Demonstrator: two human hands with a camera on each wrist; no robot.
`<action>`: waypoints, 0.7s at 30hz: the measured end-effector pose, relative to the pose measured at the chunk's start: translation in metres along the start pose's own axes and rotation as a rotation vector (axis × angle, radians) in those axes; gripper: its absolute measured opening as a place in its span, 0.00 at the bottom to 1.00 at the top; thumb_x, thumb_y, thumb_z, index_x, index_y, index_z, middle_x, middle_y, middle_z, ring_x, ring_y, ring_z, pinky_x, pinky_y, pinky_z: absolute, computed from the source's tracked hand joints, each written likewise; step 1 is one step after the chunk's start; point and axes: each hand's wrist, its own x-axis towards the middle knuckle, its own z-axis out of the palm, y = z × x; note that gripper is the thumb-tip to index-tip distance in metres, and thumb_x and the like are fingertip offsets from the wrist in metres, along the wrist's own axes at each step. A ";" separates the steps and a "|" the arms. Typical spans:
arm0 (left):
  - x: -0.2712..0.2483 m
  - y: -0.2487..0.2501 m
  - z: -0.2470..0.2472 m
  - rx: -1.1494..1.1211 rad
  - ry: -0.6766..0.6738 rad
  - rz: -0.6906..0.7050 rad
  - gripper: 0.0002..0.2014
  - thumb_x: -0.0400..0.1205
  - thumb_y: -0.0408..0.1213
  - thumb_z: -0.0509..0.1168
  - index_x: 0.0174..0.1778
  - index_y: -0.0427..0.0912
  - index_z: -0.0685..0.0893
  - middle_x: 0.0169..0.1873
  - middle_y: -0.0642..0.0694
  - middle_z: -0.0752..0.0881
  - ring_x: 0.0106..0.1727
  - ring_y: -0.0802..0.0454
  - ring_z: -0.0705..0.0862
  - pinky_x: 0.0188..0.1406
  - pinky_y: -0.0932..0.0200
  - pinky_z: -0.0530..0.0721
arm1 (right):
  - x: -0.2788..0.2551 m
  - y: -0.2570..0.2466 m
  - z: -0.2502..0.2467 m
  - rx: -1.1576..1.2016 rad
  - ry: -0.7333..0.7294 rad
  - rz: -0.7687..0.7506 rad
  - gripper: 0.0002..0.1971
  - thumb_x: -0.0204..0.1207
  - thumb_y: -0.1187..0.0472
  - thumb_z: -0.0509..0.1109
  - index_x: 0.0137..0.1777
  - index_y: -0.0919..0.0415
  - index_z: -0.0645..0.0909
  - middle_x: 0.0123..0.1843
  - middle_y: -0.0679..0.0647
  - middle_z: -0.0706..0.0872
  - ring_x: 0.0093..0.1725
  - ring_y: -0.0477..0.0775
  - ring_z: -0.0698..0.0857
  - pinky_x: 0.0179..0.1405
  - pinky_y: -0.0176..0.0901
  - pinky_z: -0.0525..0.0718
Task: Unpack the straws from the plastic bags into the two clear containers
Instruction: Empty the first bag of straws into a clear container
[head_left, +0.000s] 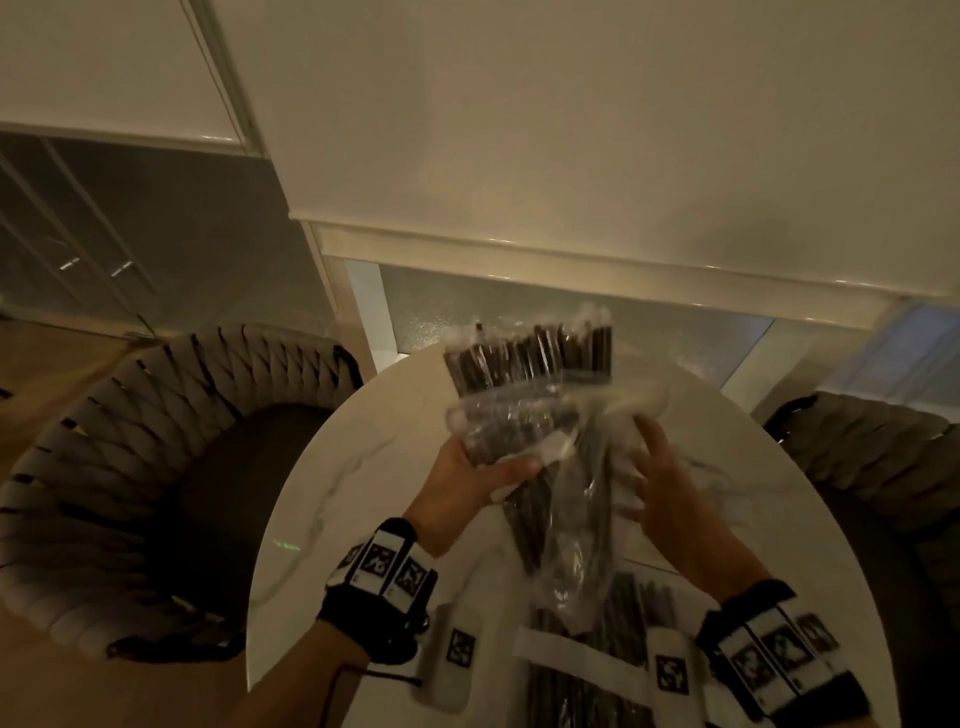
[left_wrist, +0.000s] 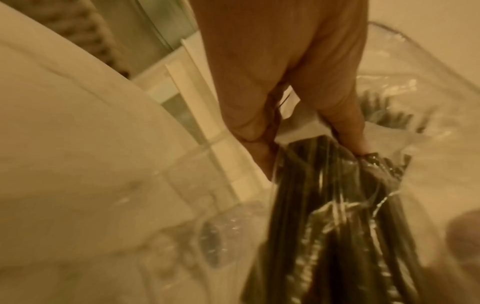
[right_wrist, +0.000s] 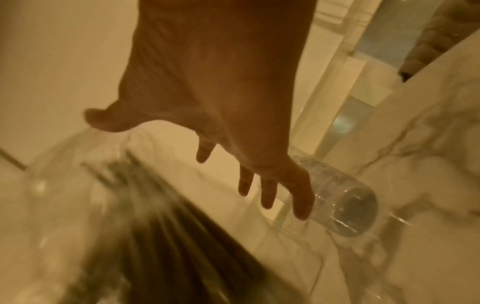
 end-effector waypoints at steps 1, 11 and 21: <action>0.003 0.011 0.011 -0.001 -0.030 0.006 0.26 0.70 0.37 0.76 0.65 0.42 0.79 0.57 0.41 0.88 0.57 0.43 0.88 0.54 0.45 0.88 | -0.002 -0.004 0.006 0.004 -0.035 -0.035 0.33 0.64 0.37 0.75 0.70 0.34 0.69 0.67 0.47 0.83 0.65 0.53 0.83 0.60 0.60 0.83; 0.035 0.051 0.043 0.650 0.075 0.639 0.37 0.79 0.35 0.67 0.79 0.58 0.54 0.69 0.51 0.67 0.67 0.43 0.77 0.62 0.52 0.82 | -0.013 -0.082 -0.023 0.050 0.314 -0.153 0.49 0.68 0.59 0.74 0.79 0.35 0.44 0.52 0.42 0.76 0.47 0.44 0.83 0.36 0.40 0.84; 0.110 0.105 0.098 1.067 -0.201 0.831 0.29 0.69 0.53 0.68 0.61 0.37 0.82 0.55 0.40 0.84 0.55 0.51 0.75 0.50 0.63 0.61 | -0.005 -0.129 -0.083 -0.116 -0.008 -0.359 0.21 0.72 0.51 0.73 0.55 0.69 0.85 0.53 0.64 0.90 0.56 0.57 0.87 0.62 0.48 0.83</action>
